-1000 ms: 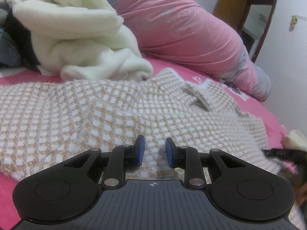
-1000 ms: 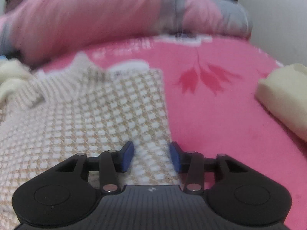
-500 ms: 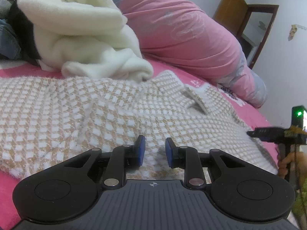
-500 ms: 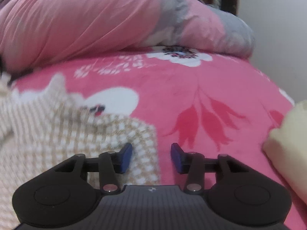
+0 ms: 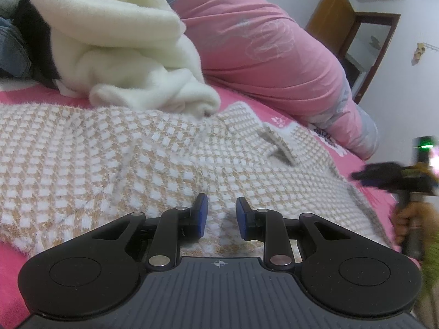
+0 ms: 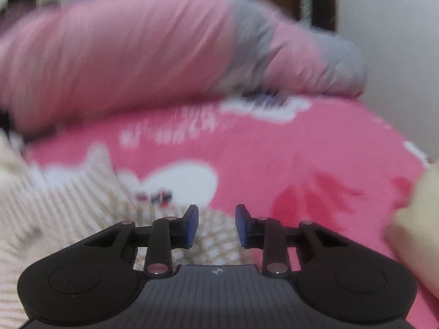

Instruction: Fold clothes

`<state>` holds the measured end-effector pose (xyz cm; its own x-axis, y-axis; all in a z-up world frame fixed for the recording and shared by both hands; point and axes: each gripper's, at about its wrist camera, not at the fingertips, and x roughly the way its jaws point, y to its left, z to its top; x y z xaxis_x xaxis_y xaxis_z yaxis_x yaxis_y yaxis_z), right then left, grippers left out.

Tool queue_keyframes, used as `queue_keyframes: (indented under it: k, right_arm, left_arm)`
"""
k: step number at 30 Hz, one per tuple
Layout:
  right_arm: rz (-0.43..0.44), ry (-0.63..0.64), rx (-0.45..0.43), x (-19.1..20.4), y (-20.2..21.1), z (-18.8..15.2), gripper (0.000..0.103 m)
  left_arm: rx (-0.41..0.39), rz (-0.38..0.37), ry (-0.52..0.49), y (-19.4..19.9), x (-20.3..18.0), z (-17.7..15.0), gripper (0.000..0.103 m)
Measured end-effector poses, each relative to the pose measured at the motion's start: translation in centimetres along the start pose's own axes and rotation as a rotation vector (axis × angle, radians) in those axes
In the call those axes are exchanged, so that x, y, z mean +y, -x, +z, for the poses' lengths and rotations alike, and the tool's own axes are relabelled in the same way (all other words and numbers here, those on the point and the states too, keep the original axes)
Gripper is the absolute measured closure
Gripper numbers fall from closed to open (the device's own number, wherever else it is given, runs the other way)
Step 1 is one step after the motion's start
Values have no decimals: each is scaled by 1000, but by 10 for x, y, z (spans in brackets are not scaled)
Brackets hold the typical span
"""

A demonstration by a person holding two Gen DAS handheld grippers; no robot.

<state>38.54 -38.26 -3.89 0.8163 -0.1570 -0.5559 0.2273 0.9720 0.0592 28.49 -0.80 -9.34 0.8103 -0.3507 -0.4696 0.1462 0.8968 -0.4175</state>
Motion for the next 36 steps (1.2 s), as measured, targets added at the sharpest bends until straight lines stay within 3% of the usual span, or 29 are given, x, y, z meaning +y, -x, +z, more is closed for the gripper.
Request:
queue_keyframes:
  k: [5,8,9,12,15,32,36]
  right_arm:
    - [82,24,-1,-2,72,-33,72]
    - [95,87,130,-2,50,-82,72]
    - [98,96,83,-2,49,-94,71]
    - [77,124,80,4,56,-83,70]
    - [64,160,50,11,61,-96,70]
    - [131,85,49,-5,56,-94,68]
    - [183,21,49,-17,54,-93,66]
  left_arm:
    - [4,4,-2,0,-1,0,78]
    - [7,3,0,-1,-2,1,78]
    - [8,3,0,-1,-2,1,78]
    - [11,0,3,-1,-1,2,78]
    - [12,-1,1,-1,-1,2,77]
    - [12,12,-2,-3,-4,1,77]
    - [35,55,34,3,-2,6,84]
